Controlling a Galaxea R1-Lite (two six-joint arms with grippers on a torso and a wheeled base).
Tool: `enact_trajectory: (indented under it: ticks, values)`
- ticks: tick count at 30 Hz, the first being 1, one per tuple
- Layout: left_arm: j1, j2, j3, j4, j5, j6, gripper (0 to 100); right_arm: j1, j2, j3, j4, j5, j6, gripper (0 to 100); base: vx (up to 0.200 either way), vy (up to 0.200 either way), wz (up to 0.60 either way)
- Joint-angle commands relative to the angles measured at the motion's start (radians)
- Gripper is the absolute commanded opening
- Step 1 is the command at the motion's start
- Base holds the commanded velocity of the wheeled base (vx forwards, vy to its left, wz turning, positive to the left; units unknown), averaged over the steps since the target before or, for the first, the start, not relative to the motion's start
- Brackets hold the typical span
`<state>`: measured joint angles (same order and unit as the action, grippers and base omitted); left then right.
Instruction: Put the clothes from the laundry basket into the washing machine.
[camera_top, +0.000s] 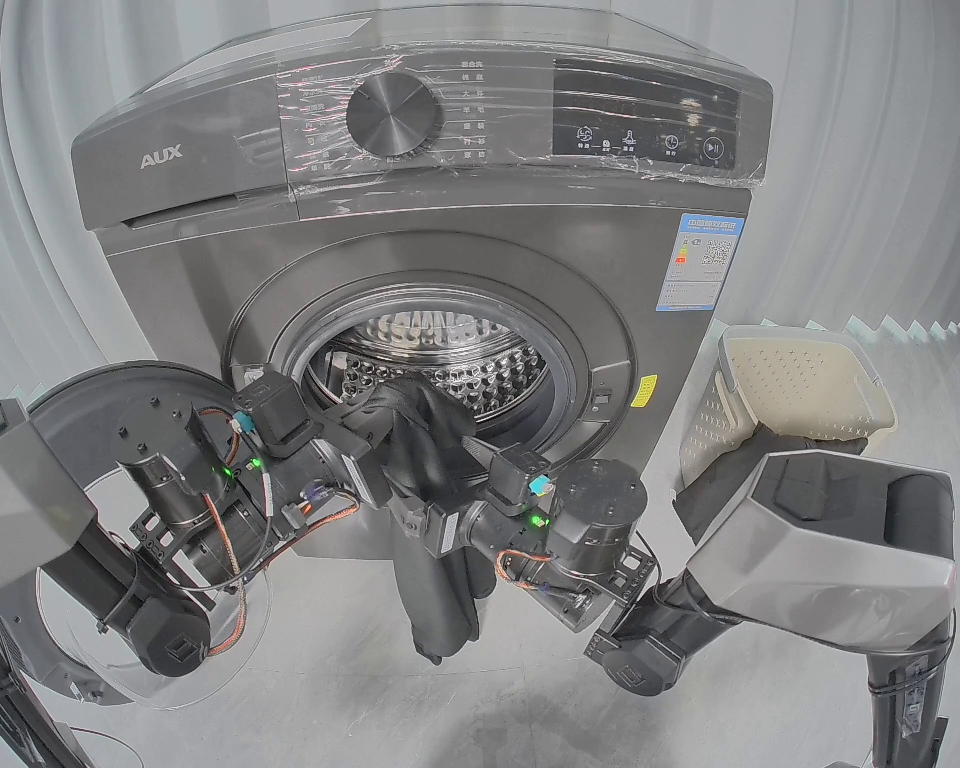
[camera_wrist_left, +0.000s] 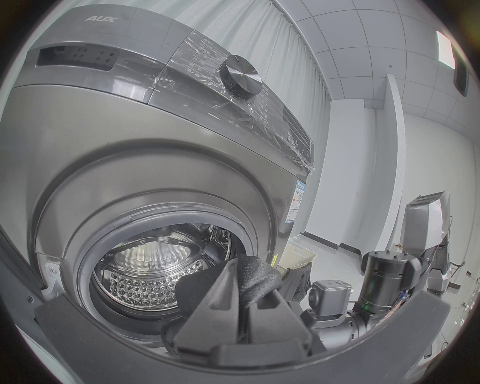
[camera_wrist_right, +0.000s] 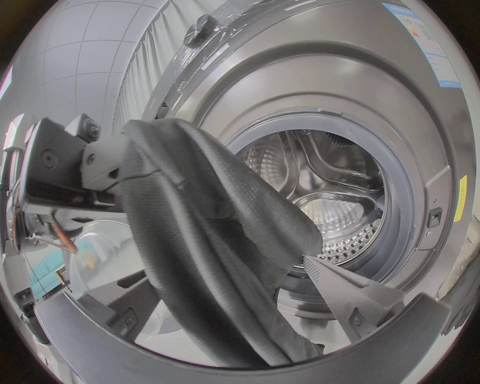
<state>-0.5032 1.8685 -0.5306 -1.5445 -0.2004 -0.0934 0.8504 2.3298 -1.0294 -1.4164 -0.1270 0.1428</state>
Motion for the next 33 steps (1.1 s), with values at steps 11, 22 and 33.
enact_trajectory:
  ticks: [11, 22, 33]
  values:
    - [0.002, 0.003, 0.009, -0.002, -0.001, -0.003, 0, -0.016, -0.026, -0.005, -0.003, -0.023, 0.012, 0, 0.0, 0.0, 0.0]
    - [0.012, 0.023, 0.014, 0.0, -0.001, -0.039, 100, 0.018, -0.181, 0.146, -0.021, -0.023, 0.037, 0, 0.0, 0.0, 0.0]
    - [0.087, 0.092, 0.017, -0.002, -0.011, -0.035, 100, -0.005, -0.291, 0.218, -0.021, -0.025, 0.046, 0, 0.0, 0.0, 0.0]
